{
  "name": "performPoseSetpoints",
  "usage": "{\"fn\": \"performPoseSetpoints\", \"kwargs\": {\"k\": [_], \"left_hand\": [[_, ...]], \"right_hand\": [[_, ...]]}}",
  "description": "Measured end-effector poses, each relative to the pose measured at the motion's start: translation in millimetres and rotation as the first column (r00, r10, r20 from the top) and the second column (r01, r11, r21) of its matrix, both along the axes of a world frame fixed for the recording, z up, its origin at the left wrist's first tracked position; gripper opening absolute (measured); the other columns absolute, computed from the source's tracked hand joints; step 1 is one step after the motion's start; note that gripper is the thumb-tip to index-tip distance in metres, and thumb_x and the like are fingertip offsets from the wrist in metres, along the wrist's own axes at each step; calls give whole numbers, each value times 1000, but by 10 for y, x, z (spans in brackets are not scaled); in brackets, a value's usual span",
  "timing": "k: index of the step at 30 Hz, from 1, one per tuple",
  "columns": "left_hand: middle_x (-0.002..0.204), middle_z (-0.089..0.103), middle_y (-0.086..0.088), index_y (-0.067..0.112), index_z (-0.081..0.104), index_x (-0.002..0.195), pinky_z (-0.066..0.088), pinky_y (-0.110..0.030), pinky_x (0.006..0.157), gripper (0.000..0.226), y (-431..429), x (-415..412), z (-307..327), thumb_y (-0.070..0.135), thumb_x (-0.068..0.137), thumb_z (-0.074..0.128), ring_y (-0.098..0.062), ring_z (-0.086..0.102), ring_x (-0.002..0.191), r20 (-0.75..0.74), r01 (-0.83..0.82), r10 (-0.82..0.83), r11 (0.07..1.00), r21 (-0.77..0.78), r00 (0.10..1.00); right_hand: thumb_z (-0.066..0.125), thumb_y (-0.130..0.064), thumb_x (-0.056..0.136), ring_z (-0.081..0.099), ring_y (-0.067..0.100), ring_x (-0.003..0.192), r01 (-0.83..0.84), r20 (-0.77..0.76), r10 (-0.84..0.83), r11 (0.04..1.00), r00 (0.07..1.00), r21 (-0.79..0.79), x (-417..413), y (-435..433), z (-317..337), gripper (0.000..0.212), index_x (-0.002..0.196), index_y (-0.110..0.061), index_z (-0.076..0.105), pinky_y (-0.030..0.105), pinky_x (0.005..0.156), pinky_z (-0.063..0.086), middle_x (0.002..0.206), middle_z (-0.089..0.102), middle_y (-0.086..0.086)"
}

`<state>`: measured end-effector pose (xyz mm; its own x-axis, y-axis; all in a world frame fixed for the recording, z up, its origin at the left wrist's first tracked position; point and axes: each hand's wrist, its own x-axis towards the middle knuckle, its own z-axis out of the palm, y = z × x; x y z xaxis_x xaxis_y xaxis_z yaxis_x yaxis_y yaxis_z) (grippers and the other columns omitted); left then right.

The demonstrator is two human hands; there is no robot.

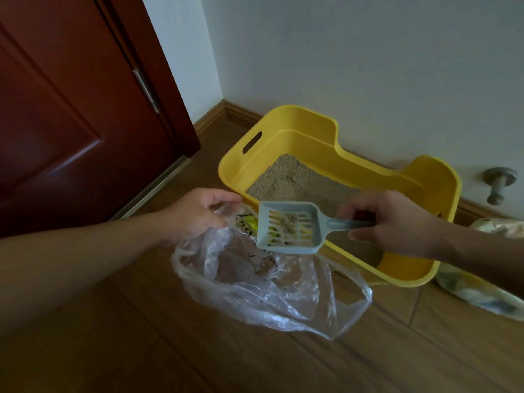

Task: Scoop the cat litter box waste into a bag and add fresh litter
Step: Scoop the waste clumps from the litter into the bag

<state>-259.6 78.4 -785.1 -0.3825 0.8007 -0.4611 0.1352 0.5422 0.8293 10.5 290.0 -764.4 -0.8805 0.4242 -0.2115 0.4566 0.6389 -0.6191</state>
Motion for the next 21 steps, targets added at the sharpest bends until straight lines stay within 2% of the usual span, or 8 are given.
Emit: {"fn": "performPoseSetpoints", "kwargs": {"k": [3, 6, 12, 17, 21], "left_hand": [[129, 62, -5, 13, 57, 135, 59, -43, 85, 60, -14, -9, -15, -19, 84, 60, -27, 66, 111, 23, -2, 2, 1000, -1, 1000], [132, 61, -6, 15, 58, 134, 57, -46, 92, 59, -26, 1, -30, -17, 84, 61, -24, 61, 120, 18, 4, -4, 1000, 11, 1000], [133, 60, -8, 16, 57, 136, 59, -35, 83, 57, -22, 15, -25, -13, 87, 62, -19, 63, 115, 3, 26, -26, 1000, 15, 1000], [132, 60, -6, 14, 56, 137, 60, -30, 80, 58, -30, 6, -10, -15, 86, 61, -17, 63, 110, 1, 34, -34, 999, 10, 999], [129, 60, 2, 17, 56, 136, 60, -29, 80, 58, -40, 8, -22, -13, 87, 61, -15, 64, 110, -3, 35, -35, 999, 10, 999]], "right_hand": [[78, -9, 77, 60, 5, 75, -97, 10, 97, 995, 995, -8, 32, -52, -28, 27, 84, -34, 71, 29, 66, 49, 83, 65, -11], [77, -7, 77, 60, 1, 79, -155, 20, 154, 988, 988, 4, 35, -84, -31, 29, 84, -35, 72, 21, 65, 44, 83, 64, -15], [72, -8, 80, 56, -1, 83, -276, 15, 276, 960, 961, 45, -34, -152, -44, 27, 94, -30, 77, 10, 63, 36, 85, 62, -15], [67, -11, 84, 58, 3, 80, -348, -5, 350, 933, 937, 92, -110, -209, -83, 26, 101, -27, 77, 16, 66, 43, 87, 63, -15], [64, -10, 88, 59, 0, 82, -367, -5, 369, 924, 929, 105, -154, -234, -95, 23, 100, -26, 77, 9, 67, 39, 90, 67, -16]]}}
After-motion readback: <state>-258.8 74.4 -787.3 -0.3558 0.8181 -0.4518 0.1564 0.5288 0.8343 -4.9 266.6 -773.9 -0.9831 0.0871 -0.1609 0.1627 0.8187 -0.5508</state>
